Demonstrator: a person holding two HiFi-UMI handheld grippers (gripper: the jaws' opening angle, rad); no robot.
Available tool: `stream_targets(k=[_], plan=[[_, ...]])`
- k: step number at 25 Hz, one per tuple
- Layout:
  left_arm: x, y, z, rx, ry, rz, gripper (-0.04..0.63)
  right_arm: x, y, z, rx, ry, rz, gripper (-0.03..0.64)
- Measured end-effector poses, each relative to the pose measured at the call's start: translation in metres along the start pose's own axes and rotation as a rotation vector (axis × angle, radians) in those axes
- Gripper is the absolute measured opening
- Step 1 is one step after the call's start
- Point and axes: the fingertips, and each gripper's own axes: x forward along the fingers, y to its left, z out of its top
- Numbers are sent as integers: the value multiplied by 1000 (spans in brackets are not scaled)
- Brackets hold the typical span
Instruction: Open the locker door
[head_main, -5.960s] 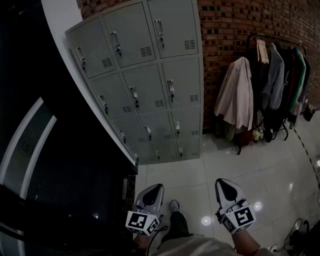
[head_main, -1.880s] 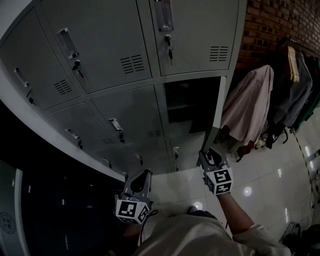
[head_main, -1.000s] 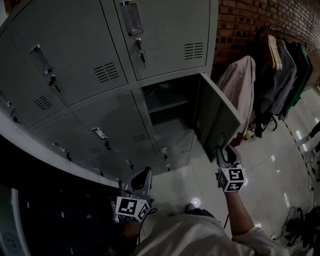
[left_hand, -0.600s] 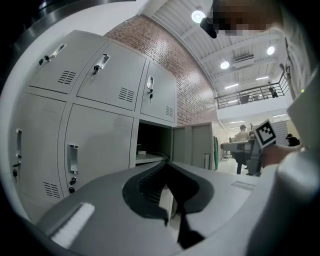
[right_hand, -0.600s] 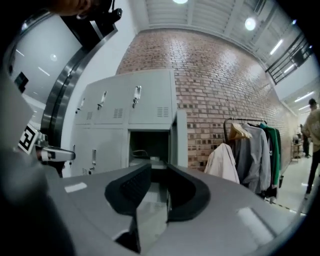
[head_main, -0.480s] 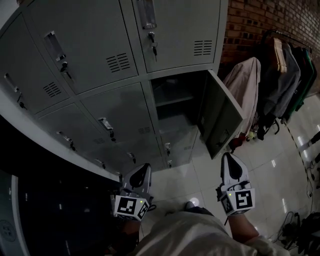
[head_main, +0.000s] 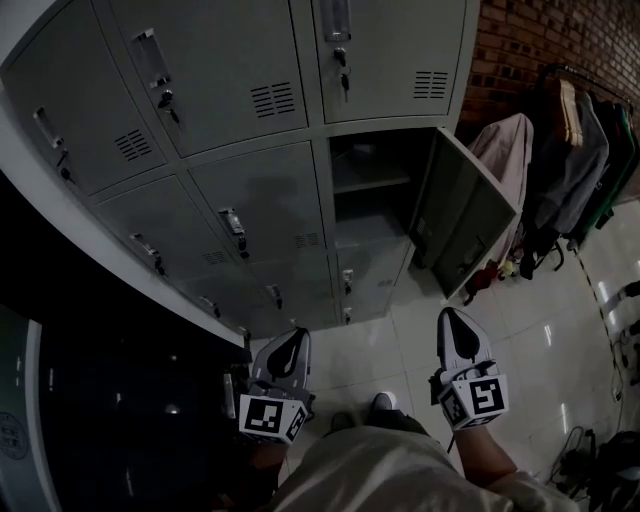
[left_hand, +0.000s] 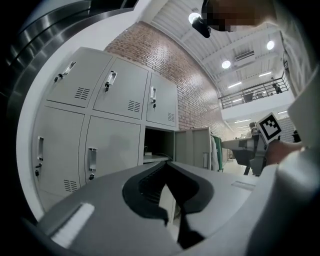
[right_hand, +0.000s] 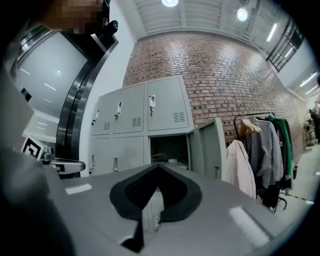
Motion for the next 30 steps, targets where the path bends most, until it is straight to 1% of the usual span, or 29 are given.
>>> stream_targets(k=[4,7,11,16,20,24,30], plan=[[-19,1,-8,-14,9,-23,48,-9,11,-5,-7,13,-1,0],[-29,3,-15,-22,-4,-50,48,-13,20,-16,-9,15,2,0],[-44,0,-19,-12,-11,-63,48,-24,35,-30,33,13,7,0],[-82,-23,11,12,-14,-56,48,-56,61,2,69,-5,44,0],[-111,-39,40,43,-3,-11,48,-91,70,38,27,-35,77,0],[-133,-76,65,55,-10,34,48,-144,63,73,18,-58,90,0],[-181,-172,82,69,-7,4,48,-258,46,95,-1,-51,62,0]])
